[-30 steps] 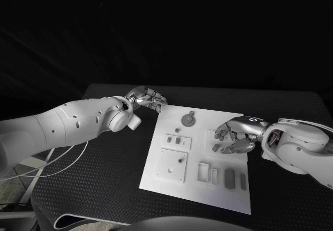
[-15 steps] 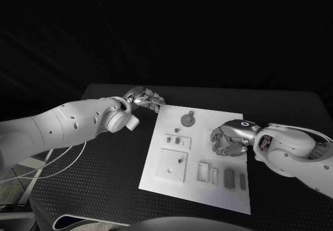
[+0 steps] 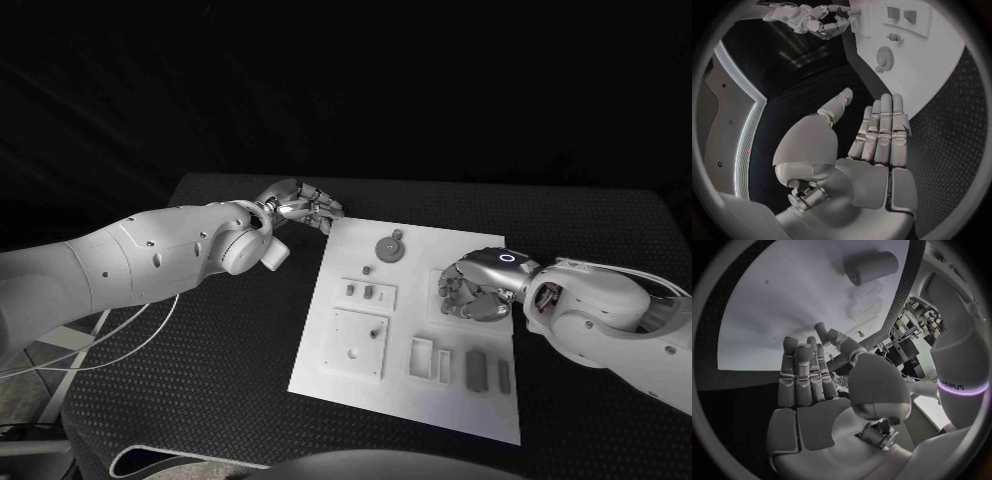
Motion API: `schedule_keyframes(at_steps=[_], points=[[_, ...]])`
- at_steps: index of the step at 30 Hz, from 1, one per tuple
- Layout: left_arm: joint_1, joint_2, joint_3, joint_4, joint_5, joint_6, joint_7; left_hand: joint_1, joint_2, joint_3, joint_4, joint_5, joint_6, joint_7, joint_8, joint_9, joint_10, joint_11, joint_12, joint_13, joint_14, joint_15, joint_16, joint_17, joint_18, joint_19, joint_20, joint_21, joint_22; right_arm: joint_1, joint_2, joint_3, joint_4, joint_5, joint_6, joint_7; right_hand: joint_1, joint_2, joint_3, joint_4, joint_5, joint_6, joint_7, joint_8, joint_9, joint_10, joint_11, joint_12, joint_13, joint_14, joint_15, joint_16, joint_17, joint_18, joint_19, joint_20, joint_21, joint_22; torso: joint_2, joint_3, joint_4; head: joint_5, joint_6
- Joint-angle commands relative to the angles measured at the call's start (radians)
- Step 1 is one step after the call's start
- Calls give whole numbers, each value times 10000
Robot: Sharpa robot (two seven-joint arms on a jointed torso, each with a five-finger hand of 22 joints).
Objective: Assemble the parts on the task board
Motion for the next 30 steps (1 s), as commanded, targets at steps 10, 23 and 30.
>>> schedule_keyframes(at_steps=[10,23,30], points=[[6,5,5,4,40,123,101,-79,-42,-60,-15,-49,-109,29,-45,-17,-107,12,-25,-24,11,63,-57,35,162,-84,13,26,-16,-83,102,1,-28,-196,-36,-19,27,173,-104,-9,34,204,-15,65,4,163,-22,72,81,8,-123,65,-38,139,59,22,-63,175,-1,-1,3,19,-77],[6,0,5,8,40,124,104,-80,-40,-60,-15,-49,-121,34,-46,-18,-117,15,-24,-28,14,64,-66,47,164,-85,14,29,-20,-112,99,-32,-18,-296,416,-27,93,196,-118,-19,40,293,-50,89,0,201,-37,82,127,-16,-136,68,-61,139,34,27,-85,180,1,-6,1,17,-115],[6,5,5,8,40,128,104,-82,-39,-60,-15,-49,-125,36,-46,-19,-120,16,-23,-30,15,64,-70,52,164,-85,15,30,-22,-129,142,-33,-13,-356,192,-52,522,283,1142,419,104,757,-204,200,-12,595,-169,222,339,9,-270,94,-159,139,99,77,-152,160,-2,-4,2,17,-123]])
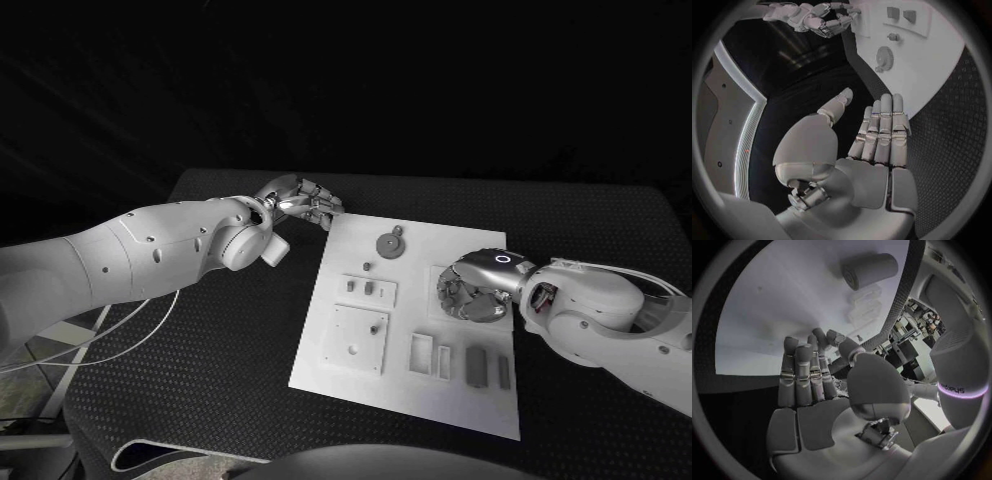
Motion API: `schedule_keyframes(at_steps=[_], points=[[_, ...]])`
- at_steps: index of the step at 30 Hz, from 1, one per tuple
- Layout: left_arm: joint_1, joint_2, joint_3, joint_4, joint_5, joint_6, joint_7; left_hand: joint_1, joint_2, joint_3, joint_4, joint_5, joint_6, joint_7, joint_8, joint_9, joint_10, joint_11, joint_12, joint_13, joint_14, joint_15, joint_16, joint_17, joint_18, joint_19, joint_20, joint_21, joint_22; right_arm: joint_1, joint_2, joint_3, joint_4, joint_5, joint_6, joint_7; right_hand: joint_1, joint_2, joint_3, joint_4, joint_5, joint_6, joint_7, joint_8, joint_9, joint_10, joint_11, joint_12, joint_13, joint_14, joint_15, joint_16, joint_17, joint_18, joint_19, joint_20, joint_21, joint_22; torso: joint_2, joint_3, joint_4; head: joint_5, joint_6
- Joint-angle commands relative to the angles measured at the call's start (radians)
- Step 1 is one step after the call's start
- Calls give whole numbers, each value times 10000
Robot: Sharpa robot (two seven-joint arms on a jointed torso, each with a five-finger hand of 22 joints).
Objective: Assemble the parts on the task board
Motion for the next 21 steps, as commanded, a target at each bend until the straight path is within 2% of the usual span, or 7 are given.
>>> schedule_keyframes(at_steps=[1,4,6,12,16,18,21], points=[[6,12,5,11,40,121,108,-83,-39,-60,-14,-49,-90,1,-46,-11,-87,-18,-23,-11,16,63,-70,12,175,-85,15,30,-14,-31,37,-8,20,-175,-31,-7,38,2,686,272,1,174,-23,82,15,166,-38,60,68,44,-88,61,-42,74,92,29,-21,177,1,2,4,-5,-13],[6,14,5,11,40,120,110,-85,-36,-60,-13,-49,-91,2,-45,-11,-88,-17,-22,-12,17,63,-72,14,175,-85,15,31,-15,-43,44,-8,32,-273,-192,-63,0,27,998,265,-24,342,-90,147,45,341,-104,128,172,88,-144,104,-68,74,139,1,12,207,1,0,1,-7,-18],[6,12,5,13,40,118,109,-86,-36,-60,-13,-49,-92,2,-45,-11,-89,-17,-22,-13,17,64,-74,16,175,-85,15,31,-15,-46,45,-8,29,-337,-299,-118,-10,125,1130,228,-28,461,-144,205,83,473,-158,190,251,153,-194,155,-72,74,205,-30,58,220,1,0,1,-7,-18],[6,10,5,13,40,113,107,-88,-33,-60,-11,-49,-96,4,-45,-11,-92,-16,-21,-14,17,64,-77,20,175,-85,16,32,-17,-53,50,-7,57,-323,-776,-142,-77,160,1385,169,-31,569,-194,242,134,579,-215,225,388,242,-246,229,-89,74,311,-83,133,221,0,0,4,0,-22],[5,19,5,7,41,109,108,-90,-29,-59,-9,-48,-97,4,-44,-11,-94,-15,-21,-15,18,64,-80,23,175,-85,16,32,-18,-51,4,-2,161,204,-740,-85,-120,145,1452,166,-35,604,-209,252,153,615,-233,233,437,280,-265,258,-93,74,359,-105,167,223,0,0,4,0,-22],[5,28,5,1,41,115,104,-96,-30,-61,-6,-49,-100,6,-44,-12,-96,-14,-21,-17,19,65,-82,26,175,-86,17,32,-19,-48,-61,47,285,534,-723,-49,-134,149,1472,163,-36,612,-213,253,159,624,-239,235,453,294,-273,268,-94,74,376,-113,180,223,-2,6,9,14,-15],[5,35,5,-9,41,109,100,-100,-30,-62,-5,-49,-104,7,-45,-12,-99,-13,-20,-18,19,65,-85,29,175,-86,18,33,-20,15,-104,196,407,1047,-688,-15,-161,158,1507,139,-40,631,-223,259,174,646,-255,239,490,323,-289,298,-93,74,411,-134,207,225,-4,9,12,18,-18]])
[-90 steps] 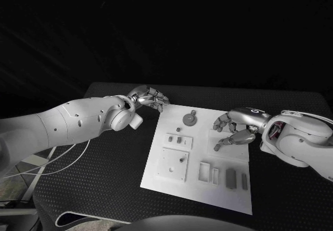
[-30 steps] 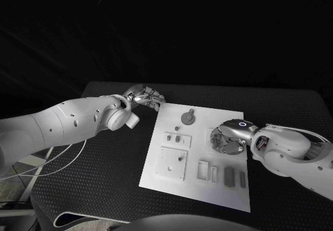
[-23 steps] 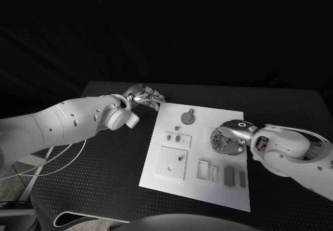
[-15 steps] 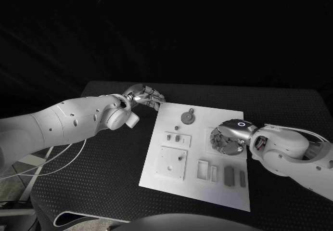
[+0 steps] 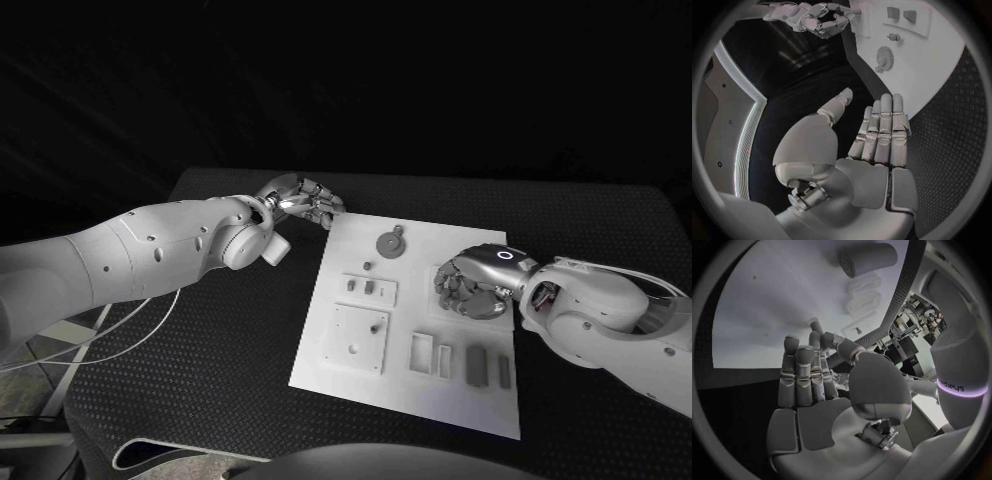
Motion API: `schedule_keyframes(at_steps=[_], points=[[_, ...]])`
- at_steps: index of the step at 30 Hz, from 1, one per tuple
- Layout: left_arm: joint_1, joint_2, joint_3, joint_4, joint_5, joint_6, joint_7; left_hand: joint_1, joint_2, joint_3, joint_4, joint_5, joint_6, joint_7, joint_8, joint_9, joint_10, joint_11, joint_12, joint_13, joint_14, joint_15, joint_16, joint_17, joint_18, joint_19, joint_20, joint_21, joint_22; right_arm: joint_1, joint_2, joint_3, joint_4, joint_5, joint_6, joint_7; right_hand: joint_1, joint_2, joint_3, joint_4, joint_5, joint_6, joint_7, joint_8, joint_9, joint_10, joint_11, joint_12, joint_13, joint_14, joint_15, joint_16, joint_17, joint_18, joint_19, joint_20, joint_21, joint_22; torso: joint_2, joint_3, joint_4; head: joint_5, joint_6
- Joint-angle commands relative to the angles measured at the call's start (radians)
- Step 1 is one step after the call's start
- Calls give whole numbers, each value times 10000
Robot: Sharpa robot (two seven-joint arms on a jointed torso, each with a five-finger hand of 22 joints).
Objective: Assemble the parts on the task board
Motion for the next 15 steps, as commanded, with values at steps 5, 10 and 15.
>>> schedule_keyframes(at_steps=[5,10,15], points=[[6,32,4,-23,41,107,101,-102,-30,-62,-5,-49,-72,-27,-44,-14,-67,23,-20,-11,19,65,-49,15,183,-87,18,33,-13,298,-75,115,235,1243,-113,136,-18,122,85,-25,-29,470,-155,263,202,77,-11,1,56,39,-74,61,-2,75,98,-20,64,227,1,-2,-4,14,40],[6,41,4,-14,41,117,99,-103,-31,-62,-6,-49,-75,-26,-44,-14,-70,24,-19,-13,20,65,-53,20,184,-87,18,34,-15,404,-153,279,477,1651,-109,189,-36,137,100,-49,-30,480,-160,265,212,88,-20,1,79,49,-83,78,0,75,113,-31,81,228,0,1,-8,22,51],[6,45,4,-3,41,105,100,-105,-31,-62,-6,-48,-78,-26,-43,-14,-72,25,-18,-14,21,65,-57,24,184,-88,18,34,-16,416,-86,315,593,2268,-135,371,-48,153,112,-70,-30,485,-163,265,219,93,-25,0,96,52,-89,88,1,75,121,-38,91,228,2,-2,-10,31,58]])
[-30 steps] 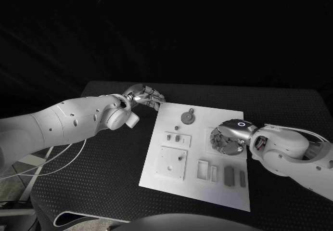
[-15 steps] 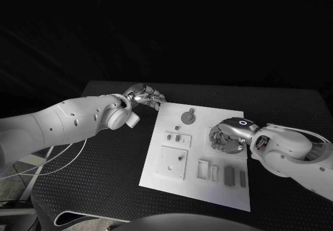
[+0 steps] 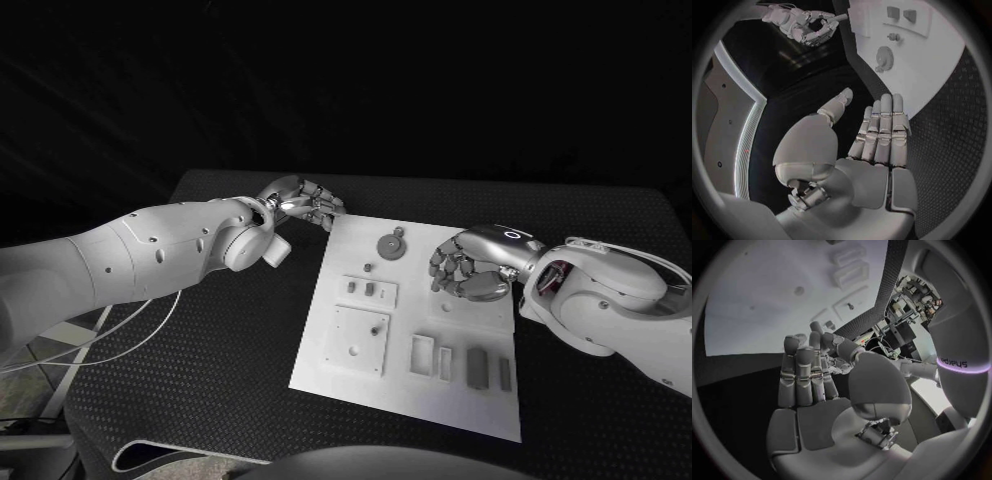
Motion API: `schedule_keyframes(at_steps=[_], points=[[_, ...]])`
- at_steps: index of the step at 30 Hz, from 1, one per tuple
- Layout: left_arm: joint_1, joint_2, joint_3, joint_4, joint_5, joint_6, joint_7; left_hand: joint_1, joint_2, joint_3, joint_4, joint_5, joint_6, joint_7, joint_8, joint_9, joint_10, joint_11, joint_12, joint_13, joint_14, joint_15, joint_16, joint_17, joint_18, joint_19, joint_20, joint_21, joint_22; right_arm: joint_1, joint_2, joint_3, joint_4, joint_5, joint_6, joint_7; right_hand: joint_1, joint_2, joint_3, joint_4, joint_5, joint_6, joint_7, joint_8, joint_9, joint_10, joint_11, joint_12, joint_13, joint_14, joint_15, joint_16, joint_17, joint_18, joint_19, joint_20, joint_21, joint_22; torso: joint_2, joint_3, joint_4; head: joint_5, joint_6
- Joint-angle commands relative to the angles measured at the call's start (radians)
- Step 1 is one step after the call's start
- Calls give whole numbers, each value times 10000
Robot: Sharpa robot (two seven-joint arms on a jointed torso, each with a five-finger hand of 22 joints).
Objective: Assemble the parts on the task board
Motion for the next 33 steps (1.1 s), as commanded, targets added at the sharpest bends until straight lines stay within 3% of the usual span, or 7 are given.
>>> schedule_keyframes(at_steps=[1,8,13,17,20,23,33], points=[[6,25,5,27,41,105,101,-105,-31,-62,-5,-48,-79,-25,-43,-15,-72,25,-18,-16,22,66,-57,16,187,-53,-17,34,-18,-9,105,-1,57,843,-40,320,0,106,50,-10,10,485,-163,265,220,58,10,-2,22,-3,-73,53,1,149,56,24,45,228,5,-5,-4,20,13],[6,22,6,35,41,103,112,-109,-30,-62,-4,-48,-81,-25,-41,-15,-74,25,-16,-17,22,66,-63,22,187,-54,-16,34,-20,-105,655,-29,-59,979,-76,556,-28,138,66,-49,9,476,-160,256,228,51,7,-12,45,-10,-76,60,-1,149,55,20,55,227,5,-2,-5,70,-1],[7,20,6,18,41,97,110,-111,-29,-62,-4,-48,-81,-24,-39,-14,-74,25,-15,-18,22,66,-66,26,187,-54,-16,35,-21,-308,1185,-246,-43,873,28,727,-51,170,80,-102,9,462,-156,245,235,38,5,-27,65,-24,-82,63,-4,149,56,14,68,228,1,4,-17,137,-27],[7,60,6,27,41,134,120,-113,-28,-62,-3,-49,-82,-24,-37,-14,-75,25,-14,-19,23,67,-70,30,187,-55,-16,35,-22,-581,1699,-436,-388,757,43,860,-73,197,87,-136,7,455,-152,238,241,29,6,-39,81,-24,-82,74,-3,149,62,10,82,230,7,-8,18,107,-37],[7,70,6,29,41,125,118,-114,-31,-62,-5,-49,-85,-24,-37,-14,-77,26,-14,-20,22,67,-73,32,187,-57,-15,35,-24,-904,1941,-442,-452,495,-15,914,-88,218,93,-168,7,445,-147,230,246,19,8,-51,93,-22,-80,85,-1,149,69,4,96,231,9,-7,21,125,-47],[7,61,7,26,41,120,117,-113,-32,-62,-6,-48,-87,-24,-37,-14,-79,26,-14,-21,21,68,-77,35,188,-58,-15,34,-25,-1078,2197,-442,-511,163,-26,1043,-95,225,96,-181,7,444,-147,229,248,16,8,-55,99,-20,-79,90,0,149,71,2,102,232,6,-6,18,162,-73],[7,86,7,21,41,137,118,-121,-28,-62,-1,-49,-88,-23,-34,-14,-80,27,-13,-23,20,69,-83,41,187,-60,-13,35,-27,-1364,2668,-452,-607,-496,-100,1165,-106,228,99,-217,7,447,-149,228,256,16,8,-61,114,-17,-80,102,2,149,73,-3,117,235,4,0,11,227,-116]])
